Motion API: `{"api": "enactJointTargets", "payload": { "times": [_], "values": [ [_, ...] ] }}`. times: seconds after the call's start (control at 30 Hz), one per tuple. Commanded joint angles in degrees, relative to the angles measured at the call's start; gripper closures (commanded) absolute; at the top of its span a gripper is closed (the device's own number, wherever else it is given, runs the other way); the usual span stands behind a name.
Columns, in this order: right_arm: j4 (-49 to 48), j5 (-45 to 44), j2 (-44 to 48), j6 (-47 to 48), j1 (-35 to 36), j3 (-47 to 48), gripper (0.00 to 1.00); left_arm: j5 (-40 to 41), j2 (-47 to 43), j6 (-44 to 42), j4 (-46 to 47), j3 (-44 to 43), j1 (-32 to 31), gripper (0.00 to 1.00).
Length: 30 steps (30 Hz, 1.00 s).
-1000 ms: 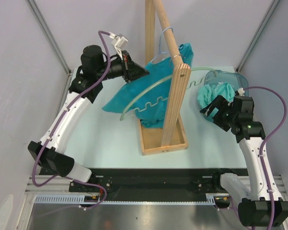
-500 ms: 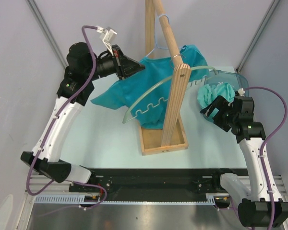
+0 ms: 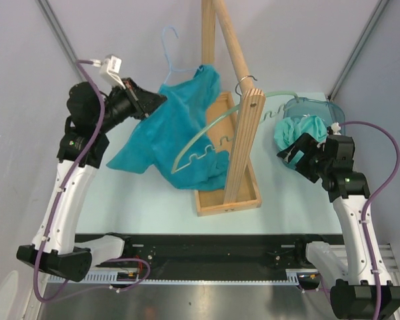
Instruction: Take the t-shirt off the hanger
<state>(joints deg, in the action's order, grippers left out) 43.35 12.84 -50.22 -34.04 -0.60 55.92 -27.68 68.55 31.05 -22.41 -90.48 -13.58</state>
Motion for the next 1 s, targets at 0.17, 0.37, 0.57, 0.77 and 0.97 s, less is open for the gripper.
{"api": "enactJointTargets", "payload": {
  "times": [0.17, 0.37, 0.57, 0.77, 0.97],
  "values": [
    [-10.0, 5.5, 4.2, -0.8, 0.4, -5.7, 0.04, -10.4, 0.7, 6.9, 12.3, 23.6, 0.8, 1.00],
    [-15.4, 9.2, 5.2, -1.1, 2.4, -8.6, 0.05, -13.4, 0.8, 8.8, 20.5, 36.1, -2.7, 1.00],
    [-23.7, 11.2, 5.1, -2.2, 6.9, -11.9, 0.08, -17.0, 2.7, 10.4, 29.7, 42.0, -11.7, 1.00],
    [-30.5, 6.4, 5.2, -0.7, 12.9, -13.3, 0.09, -21.1, 6.1, 14.7, 36.9, 46.5, -16.8, 1.00],
    [-35.5, 3.3, 6.5, -2.0, 14.0, -15.6, 0.09, -23.2, 7.7, 15.4, 36.6, 47.2, -19.0, 1.00]
  ]
}}
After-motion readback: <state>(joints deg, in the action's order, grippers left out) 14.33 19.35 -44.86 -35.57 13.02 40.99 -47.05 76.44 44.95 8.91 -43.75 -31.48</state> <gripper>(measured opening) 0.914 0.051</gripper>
